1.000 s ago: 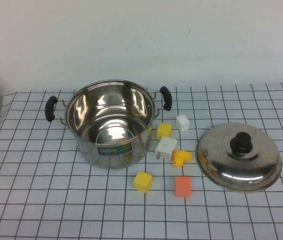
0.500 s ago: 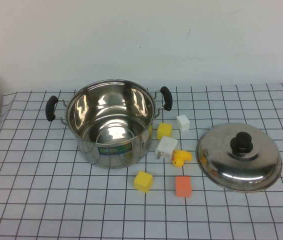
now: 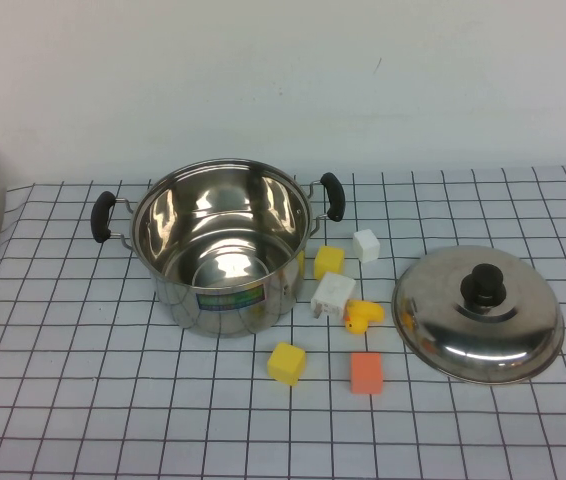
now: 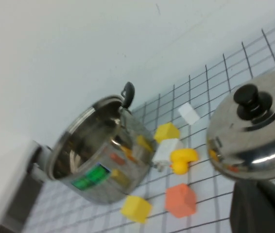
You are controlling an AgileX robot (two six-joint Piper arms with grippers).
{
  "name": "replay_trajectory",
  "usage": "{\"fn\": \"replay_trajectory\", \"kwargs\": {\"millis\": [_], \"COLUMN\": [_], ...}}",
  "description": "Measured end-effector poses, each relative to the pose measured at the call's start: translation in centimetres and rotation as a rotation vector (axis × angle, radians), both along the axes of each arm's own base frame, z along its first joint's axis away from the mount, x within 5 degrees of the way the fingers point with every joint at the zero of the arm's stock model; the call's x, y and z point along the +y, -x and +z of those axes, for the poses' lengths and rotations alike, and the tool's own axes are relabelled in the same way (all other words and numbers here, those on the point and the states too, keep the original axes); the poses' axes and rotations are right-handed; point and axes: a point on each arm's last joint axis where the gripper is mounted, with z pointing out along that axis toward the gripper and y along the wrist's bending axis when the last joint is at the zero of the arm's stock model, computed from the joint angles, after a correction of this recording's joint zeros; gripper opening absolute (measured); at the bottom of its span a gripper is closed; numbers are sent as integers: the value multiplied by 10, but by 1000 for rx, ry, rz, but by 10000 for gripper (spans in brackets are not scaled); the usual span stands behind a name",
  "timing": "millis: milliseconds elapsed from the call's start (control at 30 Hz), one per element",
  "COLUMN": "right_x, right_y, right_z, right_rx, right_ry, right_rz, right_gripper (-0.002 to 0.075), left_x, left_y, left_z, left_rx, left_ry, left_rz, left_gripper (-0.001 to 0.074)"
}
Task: Cover the pot
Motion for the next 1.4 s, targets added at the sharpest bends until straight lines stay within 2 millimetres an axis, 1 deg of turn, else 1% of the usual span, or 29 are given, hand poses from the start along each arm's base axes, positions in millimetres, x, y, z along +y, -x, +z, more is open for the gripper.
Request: {"fn": "replay_trajectory", "kwargs": {"millis": [133,200,300,367,400,467,500,633,700,767,833,867,933,1067,1100,1167,1200,1267,1400], "right_x": [1,1,2,3,4,8,10,12,9,6,4,4,6,23,26,32,35,39,44], "right_y": [0,2,8,8,6,-4,-13,-41,-56,-68,-81,-88,-102,-135,-146,-167,-177,-192,-215], "right_z": [2,18,67,97,107,125,129,138,138,137,133,132,131,122,118,102,92,75,36], "right_rx": [-59,-138,-319,-379,-386,-365,-334,-248,-189,-132,-96,-100,-182,-393,-417,-420,-415,-413,-384], "right_ry": [156,263,457,551,593,663,685,724,751,751,776,777,759,714,698,668,661,658,655], "right_rz": [42,65,76,95,115,188,232,321,321,286,225,183,99,41,32,24,23,21,22], "right_gripper": [-2,-2,-2,-2,-2,-2,-2,-2,-1,6,34,60,140,370,428,508,534,561,577], "left_x": [0,0,0,0,0,0,0,0,0,0,0,0,0,0,0,0,0,0,0], "left_y": [0,0,0,0,0,0,0,0,0,0,0,0,0,0,0,0,0,0,0], "left_z": [0,0,0,0,0,0,0,0,0,0,0,0,0,0,0,0,0,0,0], "left_rx": [0,0,0,0,0,0,0,0,0,0,0,0,0,0,0,0,0,0,0], "left_ry": [0,0,0,2,1,1,1,1,1,1,1,1,1,1,1,1,1,5,5], "left_rz": [0,0,0,0,0,0,0,0,0,0,0,0,0,0,0,0,0,1,1], "left_gripper": [-3,-3,-3,-3,-3,-3,-3,-3,-3,-3,-3,-3,-3,-3,-3,-3,-3,-3,-3]}}
